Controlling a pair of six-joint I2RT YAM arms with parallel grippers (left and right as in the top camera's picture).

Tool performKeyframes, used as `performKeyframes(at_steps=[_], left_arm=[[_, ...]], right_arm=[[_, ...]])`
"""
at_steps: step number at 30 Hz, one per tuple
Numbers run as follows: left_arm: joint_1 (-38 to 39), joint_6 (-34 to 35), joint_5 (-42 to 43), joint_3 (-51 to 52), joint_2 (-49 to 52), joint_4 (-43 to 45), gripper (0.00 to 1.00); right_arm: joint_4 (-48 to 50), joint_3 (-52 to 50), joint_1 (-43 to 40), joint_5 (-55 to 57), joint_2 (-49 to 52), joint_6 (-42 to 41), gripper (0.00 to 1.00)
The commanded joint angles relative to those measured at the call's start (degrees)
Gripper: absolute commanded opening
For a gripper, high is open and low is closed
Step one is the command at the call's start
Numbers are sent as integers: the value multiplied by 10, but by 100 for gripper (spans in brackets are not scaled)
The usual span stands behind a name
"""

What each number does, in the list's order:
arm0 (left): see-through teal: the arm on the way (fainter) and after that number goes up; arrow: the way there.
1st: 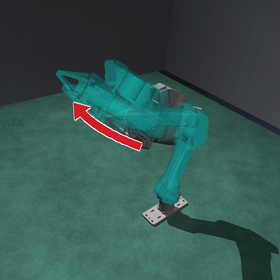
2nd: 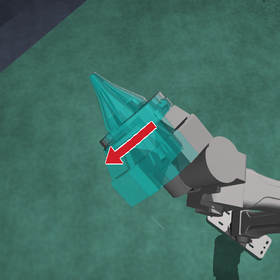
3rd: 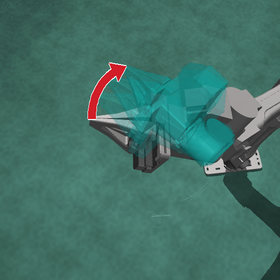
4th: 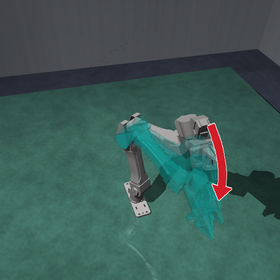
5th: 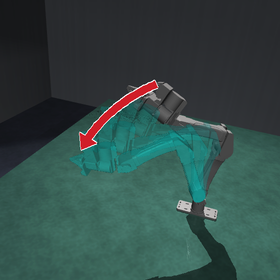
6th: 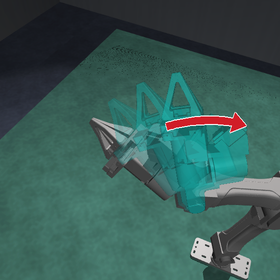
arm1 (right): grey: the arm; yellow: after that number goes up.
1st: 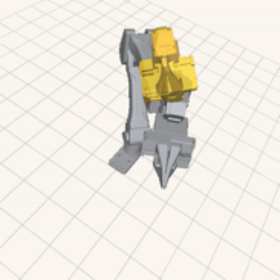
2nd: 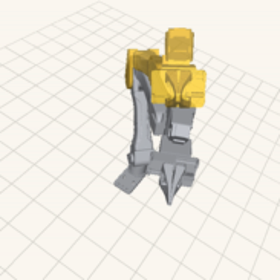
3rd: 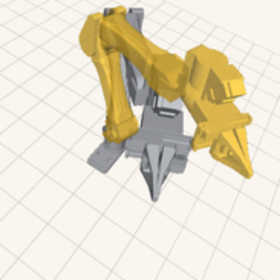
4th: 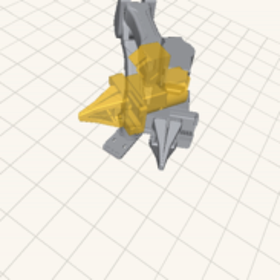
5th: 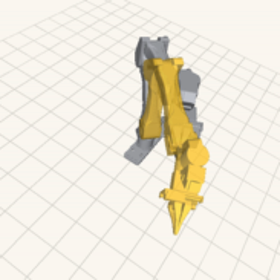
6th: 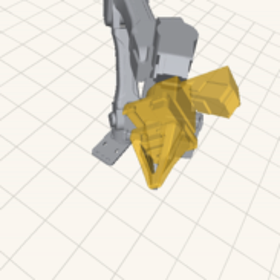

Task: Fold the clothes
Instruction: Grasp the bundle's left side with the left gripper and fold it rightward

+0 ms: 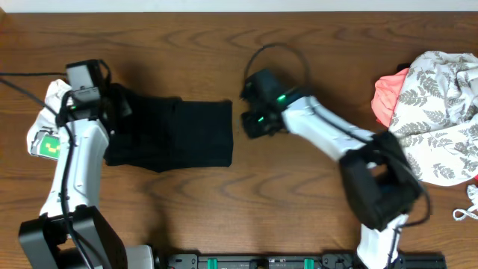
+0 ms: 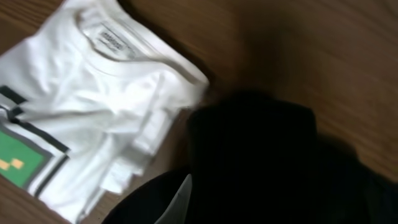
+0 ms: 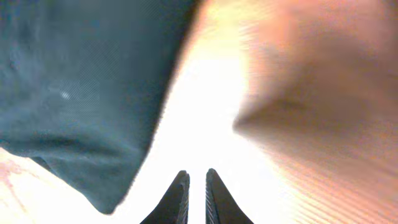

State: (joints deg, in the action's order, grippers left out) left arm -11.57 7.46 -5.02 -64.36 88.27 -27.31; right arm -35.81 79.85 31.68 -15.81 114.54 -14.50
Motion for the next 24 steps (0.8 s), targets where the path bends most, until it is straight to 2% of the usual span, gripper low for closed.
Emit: performKeyframes(at_steps=[1,9,24], left_arm=[[36,-3,-36,-45,-12,-31,6],[134,59,-51,-125,-12,-126,6],[331,179,-51,-134,31,-125,6]], right_arm=[[-24,-3,-32,1,-46,28,10],[-89,-3,-76,-1,-49,40,9],[-150,-3,-129,-1,-49,46,9]])
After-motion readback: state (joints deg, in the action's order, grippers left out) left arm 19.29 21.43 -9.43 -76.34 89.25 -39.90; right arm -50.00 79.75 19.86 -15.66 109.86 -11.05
